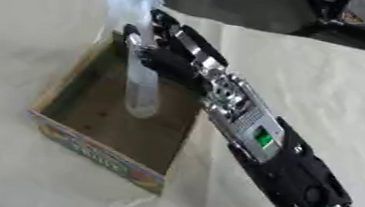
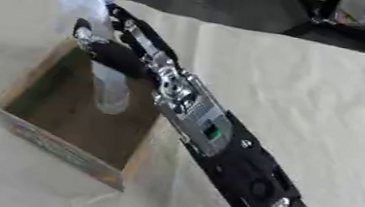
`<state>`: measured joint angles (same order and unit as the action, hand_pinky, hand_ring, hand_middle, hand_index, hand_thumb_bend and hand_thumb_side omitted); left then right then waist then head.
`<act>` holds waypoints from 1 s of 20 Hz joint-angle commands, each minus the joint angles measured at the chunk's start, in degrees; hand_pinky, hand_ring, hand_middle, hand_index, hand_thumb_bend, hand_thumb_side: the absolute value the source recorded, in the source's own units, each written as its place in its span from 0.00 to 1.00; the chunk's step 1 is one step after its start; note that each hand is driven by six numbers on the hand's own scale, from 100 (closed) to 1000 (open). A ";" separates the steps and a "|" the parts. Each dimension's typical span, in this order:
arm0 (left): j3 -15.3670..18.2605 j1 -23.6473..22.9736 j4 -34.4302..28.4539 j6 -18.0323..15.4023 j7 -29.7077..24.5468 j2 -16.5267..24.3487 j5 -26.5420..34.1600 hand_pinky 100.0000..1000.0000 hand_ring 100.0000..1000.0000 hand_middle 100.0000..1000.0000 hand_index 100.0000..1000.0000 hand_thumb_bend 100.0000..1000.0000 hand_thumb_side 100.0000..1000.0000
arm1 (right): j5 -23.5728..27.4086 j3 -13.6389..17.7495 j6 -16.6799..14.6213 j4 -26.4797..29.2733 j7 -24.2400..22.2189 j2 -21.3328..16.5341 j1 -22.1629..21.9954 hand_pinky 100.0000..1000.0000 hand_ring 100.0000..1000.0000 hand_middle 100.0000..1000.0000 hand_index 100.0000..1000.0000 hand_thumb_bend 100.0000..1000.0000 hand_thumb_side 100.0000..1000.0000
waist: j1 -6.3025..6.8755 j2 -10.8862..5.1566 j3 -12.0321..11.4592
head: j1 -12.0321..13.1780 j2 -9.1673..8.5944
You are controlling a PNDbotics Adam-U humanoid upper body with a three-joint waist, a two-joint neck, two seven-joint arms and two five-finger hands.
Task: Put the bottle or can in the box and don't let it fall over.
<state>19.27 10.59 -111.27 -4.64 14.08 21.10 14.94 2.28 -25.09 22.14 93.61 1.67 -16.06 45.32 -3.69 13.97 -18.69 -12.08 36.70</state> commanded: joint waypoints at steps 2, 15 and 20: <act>0.76 0.04 -0.98 -0.06 0.17 1.93 -0.29 1.00 0.75 0.78 0.74 0.24 0.40 | 0.62 0.39 0.70 2.92 0.10 -1.61 0.26 1.00 1.00 1.00 1.00 0.00 0.59 | 0.64 -1.36 0.33 | 0.27 0.33; 1.03 -0.67 -0.91 -0.14 0.42 2.31 -0.65 1.00 0.75 0.78 0.74 0.24 0.39 | 2.16 1.36 3.39 12.55 0.26 -5.89 -3.65 1.00 1.00 1.00 1.00 0.00 0.58 | 0.77 -1.76 1.98 | 0.33 1.25; 1.18 -1.00 -0.91 -0.17 0.55 2.48 -0.83 1.00 0.75 0.78 0.74 0.24 0.39 | 3.67 1.86 4.92 17.47 -0.31 -8.66 -6.27 1.00 1.00 1.00 1.00 0.00 0.58 | 0.83 -2.07 2.62 | 0.23 1.38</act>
<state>19.67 9.51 -111.27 -4.76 14.42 21.63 14.43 5.26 -23.98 26.68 108.81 1.47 -23.01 38.49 -3.34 13.03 -16.04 -11.78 38.06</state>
